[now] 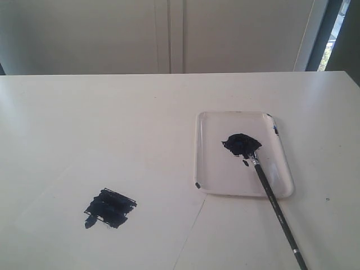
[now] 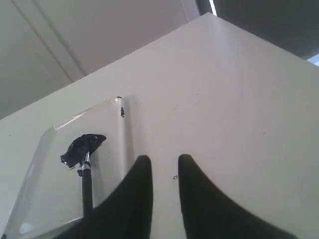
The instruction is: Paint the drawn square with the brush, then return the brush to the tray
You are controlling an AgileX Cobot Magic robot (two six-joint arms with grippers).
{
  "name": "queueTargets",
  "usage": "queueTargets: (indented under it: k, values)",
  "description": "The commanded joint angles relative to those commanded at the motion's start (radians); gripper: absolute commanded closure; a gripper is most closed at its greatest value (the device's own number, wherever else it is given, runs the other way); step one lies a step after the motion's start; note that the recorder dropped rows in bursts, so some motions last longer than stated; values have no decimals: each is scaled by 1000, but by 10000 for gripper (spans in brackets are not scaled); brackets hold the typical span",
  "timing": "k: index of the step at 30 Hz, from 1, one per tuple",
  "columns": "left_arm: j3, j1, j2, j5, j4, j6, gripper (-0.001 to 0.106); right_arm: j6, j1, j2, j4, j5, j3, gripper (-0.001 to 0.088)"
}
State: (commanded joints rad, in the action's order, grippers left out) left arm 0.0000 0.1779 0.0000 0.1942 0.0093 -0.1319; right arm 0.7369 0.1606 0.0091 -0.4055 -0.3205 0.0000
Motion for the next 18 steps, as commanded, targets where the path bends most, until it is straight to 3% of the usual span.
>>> queueTargets:
  k: [18]
  values:
    - [0,0,0,28,0,0,1053,0,0,0,0,0,0,679]
